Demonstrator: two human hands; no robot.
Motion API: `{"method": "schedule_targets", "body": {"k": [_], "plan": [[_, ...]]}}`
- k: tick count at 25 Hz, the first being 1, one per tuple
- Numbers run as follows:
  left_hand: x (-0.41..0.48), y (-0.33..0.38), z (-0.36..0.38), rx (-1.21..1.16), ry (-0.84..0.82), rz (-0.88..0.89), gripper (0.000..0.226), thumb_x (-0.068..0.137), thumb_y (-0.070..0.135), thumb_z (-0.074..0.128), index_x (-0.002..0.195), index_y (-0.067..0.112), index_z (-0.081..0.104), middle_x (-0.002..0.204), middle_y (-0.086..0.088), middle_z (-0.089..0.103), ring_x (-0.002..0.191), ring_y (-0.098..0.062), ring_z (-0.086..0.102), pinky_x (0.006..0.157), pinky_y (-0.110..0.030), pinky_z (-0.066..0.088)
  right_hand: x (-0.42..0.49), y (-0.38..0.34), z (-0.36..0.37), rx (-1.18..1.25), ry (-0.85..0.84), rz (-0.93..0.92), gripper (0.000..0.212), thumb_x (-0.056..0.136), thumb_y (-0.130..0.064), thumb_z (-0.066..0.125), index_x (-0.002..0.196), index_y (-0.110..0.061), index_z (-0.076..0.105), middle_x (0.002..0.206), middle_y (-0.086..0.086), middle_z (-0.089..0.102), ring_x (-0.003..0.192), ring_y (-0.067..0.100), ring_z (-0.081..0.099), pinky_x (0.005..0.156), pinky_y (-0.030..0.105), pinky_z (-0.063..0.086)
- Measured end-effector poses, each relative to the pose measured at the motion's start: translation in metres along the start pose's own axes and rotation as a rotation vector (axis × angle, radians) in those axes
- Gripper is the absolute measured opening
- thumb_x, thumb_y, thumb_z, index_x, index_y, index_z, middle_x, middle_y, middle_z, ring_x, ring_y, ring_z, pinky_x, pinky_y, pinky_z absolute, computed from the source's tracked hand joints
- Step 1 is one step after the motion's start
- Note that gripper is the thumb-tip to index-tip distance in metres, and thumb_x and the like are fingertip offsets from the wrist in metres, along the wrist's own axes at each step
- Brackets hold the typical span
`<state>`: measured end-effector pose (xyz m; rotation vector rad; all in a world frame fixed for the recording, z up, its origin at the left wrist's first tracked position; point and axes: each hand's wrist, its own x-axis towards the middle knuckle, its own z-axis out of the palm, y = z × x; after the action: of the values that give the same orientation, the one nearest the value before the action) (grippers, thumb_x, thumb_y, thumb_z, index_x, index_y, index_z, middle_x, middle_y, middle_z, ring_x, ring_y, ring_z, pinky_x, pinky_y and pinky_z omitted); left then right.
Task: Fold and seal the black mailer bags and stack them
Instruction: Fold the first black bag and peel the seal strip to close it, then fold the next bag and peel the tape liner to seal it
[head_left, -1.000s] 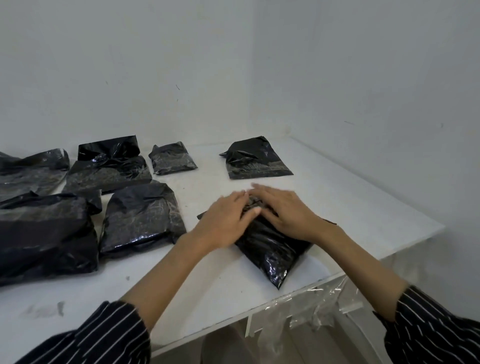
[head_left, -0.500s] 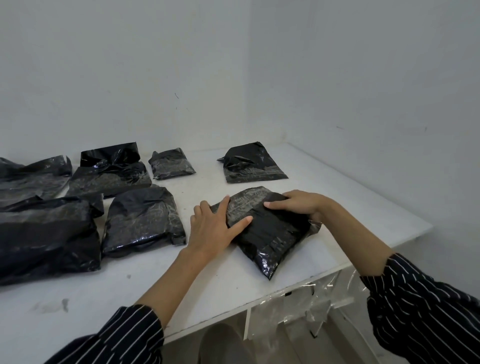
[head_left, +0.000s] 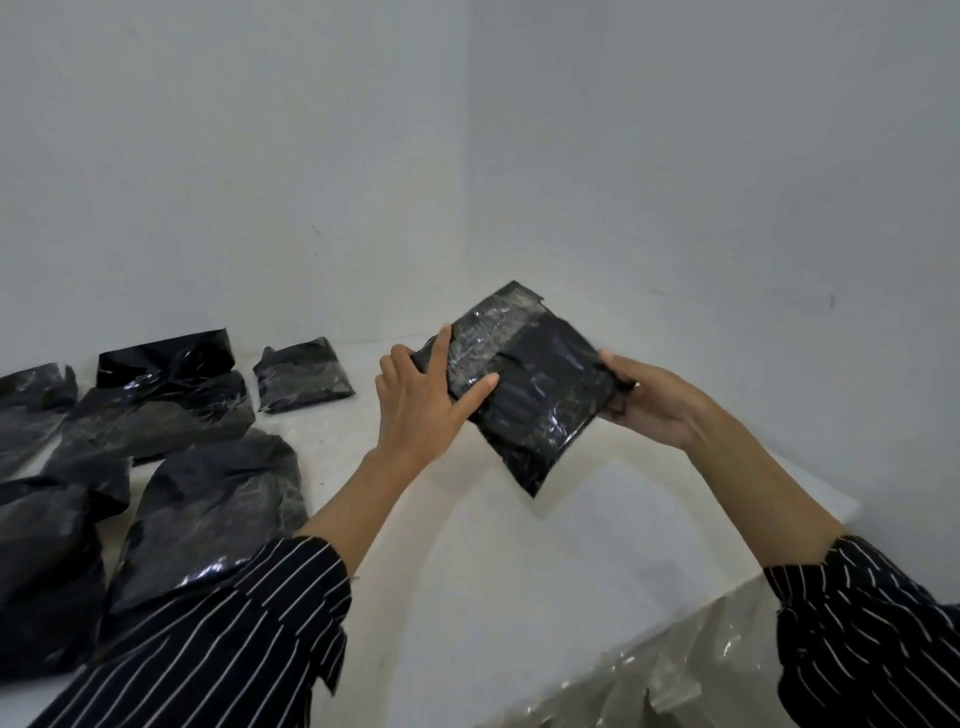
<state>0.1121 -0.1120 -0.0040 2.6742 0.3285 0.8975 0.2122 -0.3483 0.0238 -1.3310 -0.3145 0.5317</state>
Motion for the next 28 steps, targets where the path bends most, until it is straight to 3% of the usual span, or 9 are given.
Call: {"method": "schedule_targets", "body": {"k": [2,5,11,14,17,20,23,26,28], "plan": [[0.028,0.014,0.008,0.012,0.022,-0.037,0.088,0.081,0.078,0.028,0.150,0.026,0.013,0.117,-0.015,0.036,0.104,-0.028,0.034,0.093,-0.036,0.028,0.012,-0.003,-0.002,0.177,0.054,-0.039,0.045,0.048,-0.039,0.089,0.084,-0.016,0.072,0.088,0.004,0.067,0.083,0.019,0.066,0.077,0.032,0.057],[0.062,0.028,0.026,0.051,-0.010,-0.041,0.084,0.083,0.073,0.032,0.150,0.025,0.013,0.120,-0.017,0.037,0.108,-0.030,0.034,0.094,-0.038,0.030,0.035,-0.002,0.001,0.169,0.136,-0.019,0.012,0.081,-0.014,0.067,0.093,-0.013,0.064,0.091,0.005,0.063,0.082,0.021,0.062,0.077,0.035,0.054],[0.087,0.014,0.070,0.013,-0.187,-0.007,0.088,0.085,0.070,0.032,0.151,0.023,-0.003,0.151,-0.020,0.017,0.140,-0.033,0.015,0.114,-0.047,0.013,0.101,-0.018,-0.027,0.356,0.414,-0.104,0.004,0.086,0.000,0.062,0.088,-0.004,0.060,0.090,0.012,0.065,0.076,0.021,0.064,0.056,0.027,0.059],[0.085,-0.008,0.096,0.110,-0.375,0.024,0.087,0.086,0.069,0.032,0.149,0.028,-0.012,0.158,-0.012,-0.008,0.145,-0.032,-0.006,0.116,-0.053,0.000,0.147,-0.015,-0.047,0.415,0.503,-0.087,0.019,0.090,-0.008,0.061,0.108,-0.003,0.058,0.107,0.014,0.064,0.077,0.022,0.064,0.045,0.029,0.055],[0.080,-0.030,0.115,0.226,-0.578,0.058,0.070,0.091,0.065,0.023,0.148,0.038,-0.007,0.158,-0.005,-0.015,0.145,-0.030,-0.013,0.115,-0.054,-0.004,0.191,-0.002,-0.058,0.462,0.595,-0.016,0.037,0.093,-0.019,0.058,0.127,-0.007,0.051,0.120,0.012,0.061,0.081,0.027,0.062,0.042,0.031,0.051],[0.075,-0.043,0.121,0.267,-0.605,0.046,0.063,0.093,0.064,0.017,0.149,0.039,0.002,0.159,-0.004,-0.007,0.146,-0.027,-0.010,0.116,-0.052,-0.003,0.226,0.009,-0.059,0.455,0.666,-0.021,0.048,0.091,-0.026,0.061,0.134,-0.009,0.046,0.127,0.014,0.058,0.096,0.033,0.062,0.053,0.041,0.056],[0.068,-0.054,0.117,0.289,-0.532,0.029,0.072,0.084,0.072,0.005,0.148,0.041,0.005,0.159,-0.003,-0.002,0.146,-0.026,-0.006,0.117,-0.050,-0.001,0.248,0.019,-0.052,0.400,0.692,-0.018,0.059,0.088,-0.033,0.064,0.137,-0.007,0.042,0.130,0.014,0.056,0.108,0.034,0.060,0.083,0.051,0.055],[0.060,-0.056,0.114,0.283,-0.473,-0.016,0.091,0.063,0.073,-0.011,0.147,0.043,0.008,0.159,-0.001,0.000,0.146,-0.023,-0.006,0.116,-0.049,-0.004,0.250,0.025,-0.038,0.342,0.648,0.000,0.068,0.086,-0.027,0.068,0.141,-0.004,0.035,0.137,0.017,0.049,0.117,0.034,0.055,0.095,0.049,0.049],[0.059,-0.055,0.116,0.283,-0.461,-0.033,0.078,0.076,0.072,0.000,0.147,0.043,0.009,0.159,-0.001,0.001,0.146,-0.023,-0.007,0.117,-0.049,-0.005,0.249,0.029,-0.027,0.175,0.676,-0.008,0.077,0.085,-0.025,0.069,0.143,0.003,0.027,0.144,0.018,0.041,0.128,0.031,0.046,0.106,0.040,0.041]]}}
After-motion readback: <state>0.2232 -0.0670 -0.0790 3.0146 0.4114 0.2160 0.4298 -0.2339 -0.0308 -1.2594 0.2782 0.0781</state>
